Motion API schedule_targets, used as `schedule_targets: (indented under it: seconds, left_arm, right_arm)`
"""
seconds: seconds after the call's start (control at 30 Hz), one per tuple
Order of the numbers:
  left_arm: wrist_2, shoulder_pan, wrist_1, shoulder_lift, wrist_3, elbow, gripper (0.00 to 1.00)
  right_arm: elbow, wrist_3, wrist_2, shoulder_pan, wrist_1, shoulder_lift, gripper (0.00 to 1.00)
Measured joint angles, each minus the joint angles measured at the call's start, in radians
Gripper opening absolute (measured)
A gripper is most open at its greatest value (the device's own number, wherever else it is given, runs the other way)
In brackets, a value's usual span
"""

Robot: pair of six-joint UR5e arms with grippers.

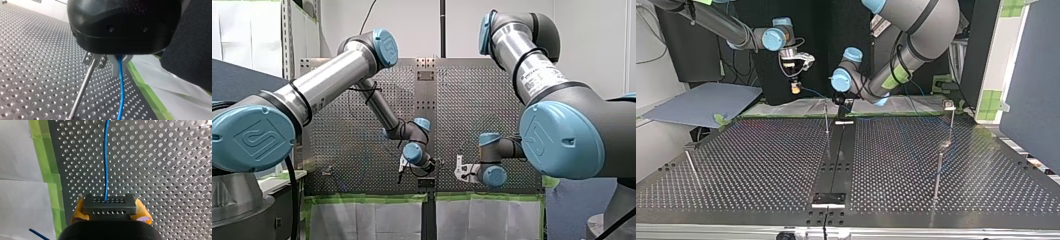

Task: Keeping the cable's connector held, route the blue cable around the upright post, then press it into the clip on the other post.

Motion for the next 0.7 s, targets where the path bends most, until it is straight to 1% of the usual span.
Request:
schedule_targets:
  seconds: [0.13,0.4,0.53,0.7]
  left_arm:
    - [-0.002,0.003,0.023,0.0,-0.019,0.0,0.0]
    - [-0.008,0.005,0.095,-0.001,-0.06,0.0,0.0]
    - [-0.007,0.006,0.098,-0.002,-0.084,0.0,0.0]
    - [0.001,0.005,0.093,-0.009,-0.106,0.0,0.0]
  right_arm:
    - [-0.009,-0.001,-0.004,-0.015,0.0,0.0,0.0]
    - [-0.023,-0.006,-0.006,-0.044,0.003,0.001,0.0]
    - [-0.024,-0.01,-0.006,-0.057,0.003,0.003,0.0]
    - [-0.024,-0.018,-0.006,-0.067,0.003,0.004,0.0]
